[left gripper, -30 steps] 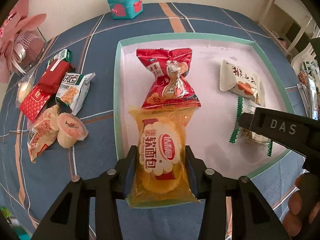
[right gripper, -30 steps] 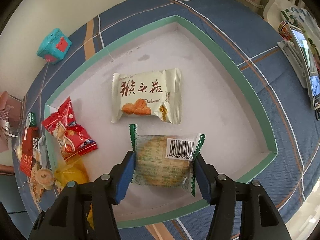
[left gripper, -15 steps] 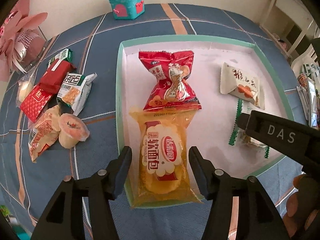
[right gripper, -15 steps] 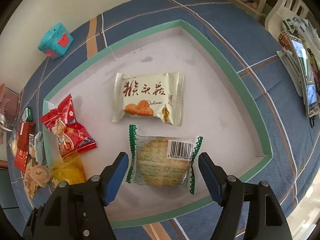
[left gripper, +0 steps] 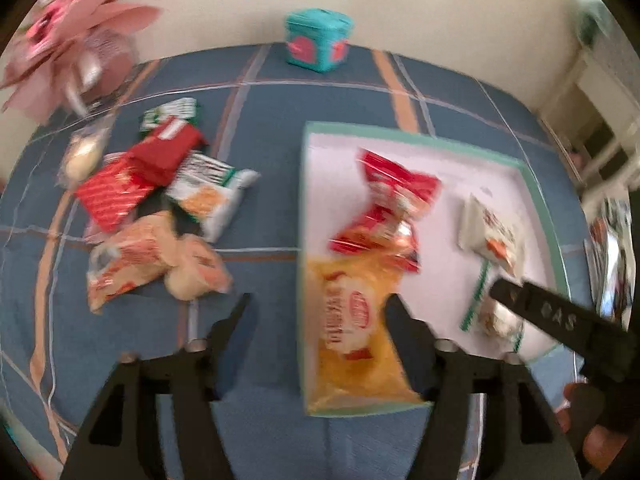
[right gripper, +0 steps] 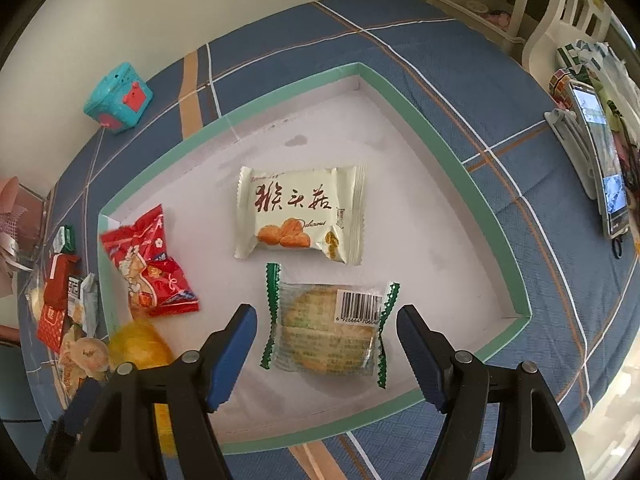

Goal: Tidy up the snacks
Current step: 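Open the right tool to drop the cookie pack while the left tool releases the bread bag in the tray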

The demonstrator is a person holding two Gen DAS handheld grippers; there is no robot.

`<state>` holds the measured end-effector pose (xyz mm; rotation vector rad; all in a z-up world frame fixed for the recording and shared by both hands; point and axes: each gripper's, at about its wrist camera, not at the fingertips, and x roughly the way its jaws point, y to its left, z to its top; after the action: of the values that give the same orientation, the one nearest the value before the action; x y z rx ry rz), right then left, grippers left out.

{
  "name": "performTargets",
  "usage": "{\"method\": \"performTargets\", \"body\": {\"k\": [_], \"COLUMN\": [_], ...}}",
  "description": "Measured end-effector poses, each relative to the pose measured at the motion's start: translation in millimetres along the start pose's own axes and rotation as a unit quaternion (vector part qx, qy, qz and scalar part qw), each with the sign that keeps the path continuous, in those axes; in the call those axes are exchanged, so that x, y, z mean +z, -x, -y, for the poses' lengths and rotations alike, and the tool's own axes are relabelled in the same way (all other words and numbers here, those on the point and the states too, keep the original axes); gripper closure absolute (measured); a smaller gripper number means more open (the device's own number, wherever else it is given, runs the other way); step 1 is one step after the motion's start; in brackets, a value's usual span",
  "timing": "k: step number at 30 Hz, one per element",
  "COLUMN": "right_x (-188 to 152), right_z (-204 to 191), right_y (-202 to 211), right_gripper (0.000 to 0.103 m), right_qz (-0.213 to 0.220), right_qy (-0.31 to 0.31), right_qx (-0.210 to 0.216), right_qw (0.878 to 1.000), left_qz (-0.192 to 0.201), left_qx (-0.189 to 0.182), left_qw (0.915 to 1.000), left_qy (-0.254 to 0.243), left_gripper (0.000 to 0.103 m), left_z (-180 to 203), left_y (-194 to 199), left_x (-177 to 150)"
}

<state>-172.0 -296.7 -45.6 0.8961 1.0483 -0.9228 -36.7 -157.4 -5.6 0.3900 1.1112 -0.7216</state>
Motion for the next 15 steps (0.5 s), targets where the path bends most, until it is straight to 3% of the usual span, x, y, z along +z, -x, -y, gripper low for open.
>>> {"method": "performTargets", "body": {"k": [11,13,15], "right_x": [-8,-9,-11], "right_z": [-15,-21,-28], "right_y": [4,3,2], "right_gripper": [0.027,0.025,0.018], "right_qz": [0.001,0.000,0.000], "right_qy": [0.031,0.042,0.054], "right_qx": [-0.004,-0.005,-0.006], "right_qw": [1.000,0.999,0.999], "left_qz": [0.017,0.017,0.020], "left_qx": [0.009,0.020,0.033], "left_qw": [0.9953,0.9939,0.9921], "left_qy": [0.095,0.108,0.119], "left_gripper": [0.025,0.018,0.017], "left_z": [-55,-64,-73], "left_y": [7,5,3], "left_x": [4,5,5]}}
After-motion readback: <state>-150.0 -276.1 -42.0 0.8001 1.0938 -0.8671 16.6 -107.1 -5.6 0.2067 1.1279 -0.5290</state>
